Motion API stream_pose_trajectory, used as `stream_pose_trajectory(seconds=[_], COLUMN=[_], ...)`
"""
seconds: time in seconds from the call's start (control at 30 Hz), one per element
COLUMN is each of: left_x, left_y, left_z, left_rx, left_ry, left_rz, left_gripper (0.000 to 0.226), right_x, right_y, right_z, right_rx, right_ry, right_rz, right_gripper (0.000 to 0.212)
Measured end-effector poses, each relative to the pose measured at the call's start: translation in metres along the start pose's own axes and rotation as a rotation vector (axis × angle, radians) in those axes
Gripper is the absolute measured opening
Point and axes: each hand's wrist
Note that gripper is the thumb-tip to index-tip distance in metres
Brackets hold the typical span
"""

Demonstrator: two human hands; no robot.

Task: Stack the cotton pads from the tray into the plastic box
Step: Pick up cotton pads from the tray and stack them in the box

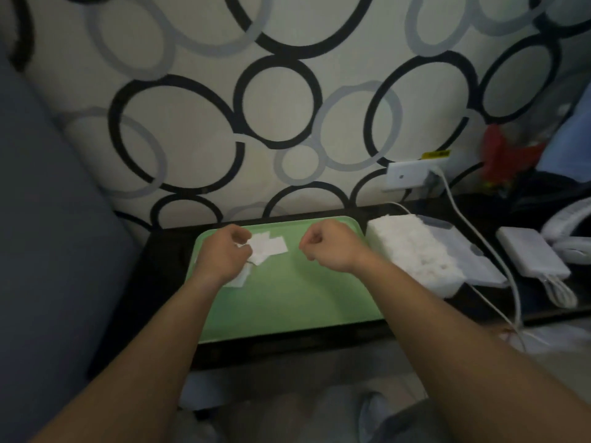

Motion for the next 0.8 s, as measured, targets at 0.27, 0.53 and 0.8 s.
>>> stream_pose_trajectory(seconds=[0.27, 0.53, 0.8], left_x=[0.019, 0.036, 0.029], left_y=[0.032, 0.022, 0.018], left_z=[-0.059, -0.063, -0.043], left_rx=[0.134, 0.196, 0.147], left_ry=[0.101, 0.034, -0.03], left_rz=[-0.054, -0.158, -0.307], left_gripper=[0.053, 0.045, 0.062], right_x=[0.048, 0.084, 0.098], right_y=[-0.061, -0.088, -0.101], right_z=[-0.012, -0.024, -0.031], right_rx=[0.057, 0.032, -0.107], right_ry=[-0.108, -0.103, -0.111], right_rz=[-0.023, 0.087, 0.051], right_gripper=[0.028, 0.037, 0.063])
Point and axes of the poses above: each hand's wrist, its own x-axis towards the middle knuckle, its own y-axis out of the back of the hand, z = x × y, and after that the axes turned 8 degrees about -x, right-handed
